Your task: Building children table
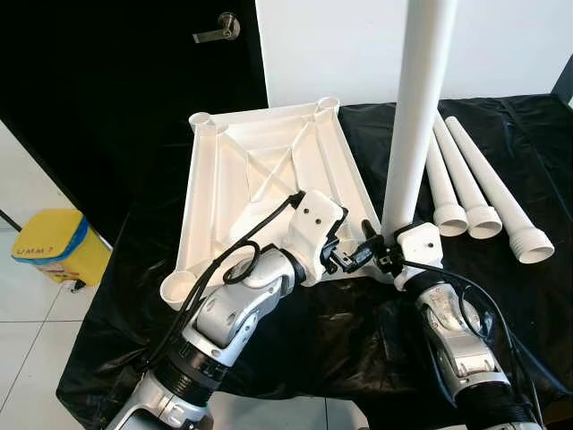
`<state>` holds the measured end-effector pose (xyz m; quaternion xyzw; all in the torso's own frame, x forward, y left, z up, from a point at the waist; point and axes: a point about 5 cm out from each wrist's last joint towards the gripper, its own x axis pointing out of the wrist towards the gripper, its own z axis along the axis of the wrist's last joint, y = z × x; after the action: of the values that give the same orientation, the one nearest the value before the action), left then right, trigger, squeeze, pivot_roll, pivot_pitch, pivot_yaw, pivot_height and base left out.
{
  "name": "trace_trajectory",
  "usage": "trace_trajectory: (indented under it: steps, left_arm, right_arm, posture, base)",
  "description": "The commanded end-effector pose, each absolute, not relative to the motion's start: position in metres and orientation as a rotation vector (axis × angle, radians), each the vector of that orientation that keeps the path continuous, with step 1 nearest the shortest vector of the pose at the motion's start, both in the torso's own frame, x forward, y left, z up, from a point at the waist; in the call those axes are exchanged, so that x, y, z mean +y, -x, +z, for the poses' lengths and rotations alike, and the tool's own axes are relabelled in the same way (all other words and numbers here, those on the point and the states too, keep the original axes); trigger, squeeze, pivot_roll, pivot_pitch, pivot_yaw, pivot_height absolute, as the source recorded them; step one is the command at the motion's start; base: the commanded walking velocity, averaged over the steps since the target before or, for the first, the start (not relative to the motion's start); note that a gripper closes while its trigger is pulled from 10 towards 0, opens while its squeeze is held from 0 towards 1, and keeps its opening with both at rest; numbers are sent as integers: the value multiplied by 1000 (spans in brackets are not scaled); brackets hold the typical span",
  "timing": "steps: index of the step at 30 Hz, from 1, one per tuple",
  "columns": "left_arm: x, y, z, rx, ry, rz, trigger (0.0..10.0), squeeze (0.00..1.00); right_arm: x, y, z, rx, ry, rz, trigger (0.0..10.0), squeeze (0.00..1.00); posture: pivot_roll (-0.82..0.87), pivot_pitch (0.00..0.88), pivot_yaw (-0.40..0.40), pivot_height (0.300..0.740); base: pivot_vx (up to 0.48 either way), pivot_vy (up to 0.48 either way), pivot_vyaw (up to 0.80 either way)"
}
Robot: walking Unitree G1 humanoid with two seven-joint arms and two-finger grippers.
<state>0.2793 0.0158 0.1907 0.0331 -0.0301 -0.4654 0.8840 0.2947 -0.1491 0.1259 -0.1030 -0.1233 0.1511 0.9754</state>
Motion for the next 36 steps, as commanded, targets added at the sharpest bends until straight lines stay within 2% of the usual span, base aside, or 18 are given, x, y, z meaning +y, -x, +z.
trace_trajectory:
  steps: [1, 7, 21, 32, 35, 36]
  left_arm:
    - [14, -274, 197, -75, -76, -1099, 10000, 0]
    - [14, -275, 199, -80, -76, -1094, 10000, 0]
    - [14, -275, 201, -86, -67, -1086, 10000, 0]
    - [15, -276, 201, -88, -66, -1082, 10000, 0]
    - [14, -276, 201, -90, -65, -1084, 10000, 0]
    - [14, -276, 201, -90, -65, -1084, 10000, 0]
  right_arm:
    - [-142, -289, 95, -81, 150, 348, 10000, 0]
    - [-141, -298, 90, 33, 74, 293, 10000, 0]
    - [-147, -305, 86, 142, 1, 183, 10000, 0]
    - [-143, -295, 90, 60, -4, 131, 10000, 0]
    - [-140, -287, 94, -6, -50, -94, 10000, 0]
    - [-140, -287, 94, -6, -50, -94, 10000, 0]
  posture:
    - [-240, 61, 77, 740]
    - [-238, 63, 77, 740]
    - [-238, 65, 72, 740]
    - [-237, 63, 68, 740]
    - [-234, 53, 65, 740]
    - [-234, 53, 65, 740]
  base:
    - [0, 0, 0]
    - [0, 0, 0]
    - [0, 0, 0]
    - [0, 0, 0]
    - [0, 0, 0]
    - [0, 0, 0]
